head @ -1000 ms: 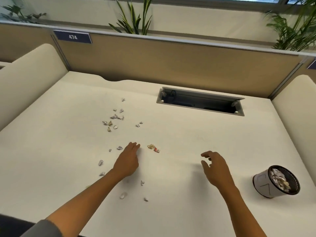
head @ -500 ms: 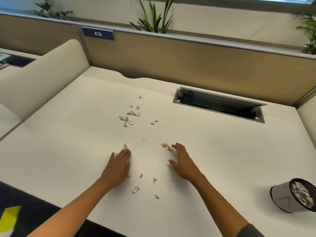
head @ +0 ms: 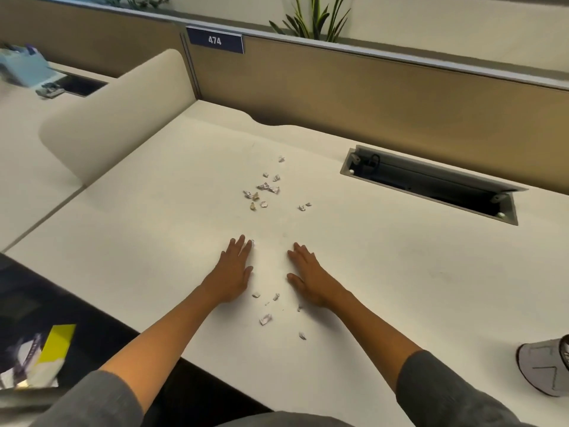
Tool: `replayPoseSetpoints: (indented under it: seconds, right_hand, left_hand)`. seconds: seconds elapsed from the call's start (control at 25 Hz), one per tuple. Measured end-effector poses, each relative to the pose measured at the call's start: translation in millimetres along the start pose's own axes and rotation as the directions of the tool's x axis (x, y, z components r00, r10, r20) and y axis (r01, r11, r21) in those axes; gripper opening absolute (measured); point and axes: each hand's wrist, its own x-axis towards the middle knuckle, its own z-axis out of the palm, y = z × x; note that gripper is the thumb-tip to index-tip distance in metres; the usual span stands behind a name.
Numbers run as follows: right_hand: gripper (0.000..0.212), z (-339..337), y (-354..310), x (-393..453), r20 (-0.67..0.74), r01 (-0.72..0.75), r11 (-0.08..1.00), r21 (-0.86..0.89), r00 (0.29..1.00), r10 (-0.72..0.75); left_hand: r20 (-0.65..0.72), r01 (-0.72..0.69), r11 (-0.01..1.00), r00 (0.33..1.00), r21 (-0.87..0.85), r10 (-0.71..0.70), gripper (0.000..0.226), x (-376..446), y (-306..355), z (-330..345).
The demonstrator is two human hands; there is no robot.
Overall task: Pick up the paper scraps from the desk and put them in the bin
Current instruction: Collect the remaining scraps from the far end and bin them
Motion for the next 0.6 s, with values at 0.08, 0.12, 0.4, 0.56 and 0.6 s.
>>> replayPoseSetpoints:
  seconds: [0.08,0.12,0.4,0.56,0.6]
  right_hand:
    - [0.06,13.5,-11.8,-1.5,0.023,0.066,0.998,0.004,0.998,-0.066]
    - [0.059,19.1,-17.2,-2.5,0.04,0.092,0.996,0.009,0.995,-0.093]
    - [0.056,40.3,-46.2,-13.8,0.226,0.324,0.943,-0.073,0.927,-0.301]
    - [0.05,45.0,-46.5,-31.1,0.263,0.42,0.899,-0.124,0.887,-0.379]
    - [0.046,45.5,-45.0,-36.1,0.245,0.422,0.897,-0.131,0.891,-0.383]
  left_hand:
    - [0.027,-0.04,0.999,0.999,0.022,0.04,0.057,7.3,4.1,-3.8]
    - [0.039,-0.056,0.998,0.998,0.04,0.054,0.056,10.4,5.8,-5.3]
    - [0.086,-0.04,0.99,0.996,0.136,0.028,0.054,4.2,-4.6,-8.3]
    - [0.107,-0.002,0.999,0.994,0.04,-0.002,0.054,-13.5,-20.7,-14.7]
    - [0.113,0.01,1.0,0.994,-0.002,-0.01,0.053,-18.9,-23.0,-16.0]
